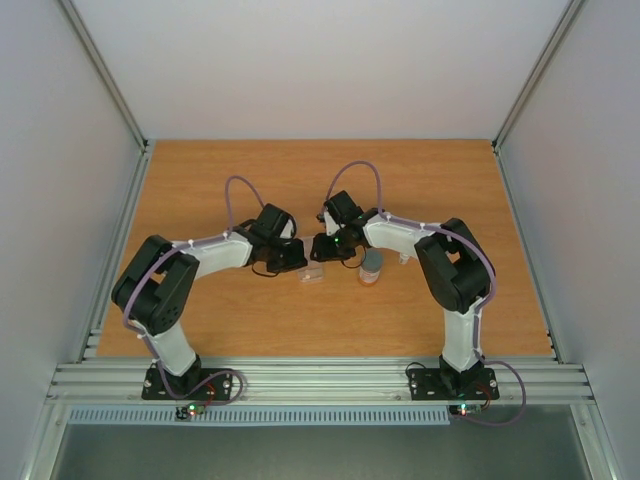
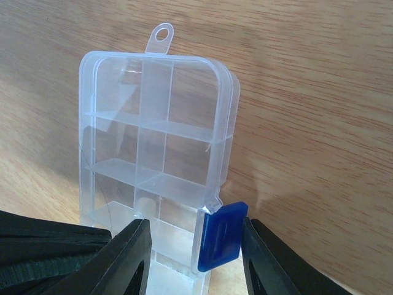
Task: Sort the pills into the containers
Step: Close the pill container at the center of the board.
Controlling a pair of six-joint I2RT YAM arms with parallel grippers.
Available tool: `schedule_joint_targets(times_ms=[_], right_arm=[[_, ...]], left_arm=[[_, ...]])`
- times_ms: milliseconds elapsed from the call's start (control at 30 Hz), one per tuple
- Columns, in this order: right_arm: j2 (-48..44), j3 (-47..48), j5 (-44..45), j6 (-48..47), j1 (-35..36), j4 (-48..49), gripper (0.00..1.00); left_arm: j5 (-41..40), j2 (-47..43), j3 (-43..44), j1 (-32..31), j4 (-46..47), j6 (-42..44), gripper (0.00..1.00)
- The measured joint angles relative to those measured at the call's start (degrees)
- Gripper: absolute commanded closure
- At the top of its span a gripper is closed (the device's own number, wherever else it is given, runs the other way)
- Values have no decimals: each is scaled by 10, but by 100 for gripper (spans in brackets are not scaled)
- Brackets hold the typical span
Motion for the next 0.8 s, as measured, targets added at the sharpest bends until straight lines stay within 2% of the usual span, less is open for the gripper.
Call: schedule_joint_targets(times_ms=[800], right_arm=[[15,-27,-78,34,-15,66,68]], left_arm=[[-22,-10,-14,0,2,31,99]])
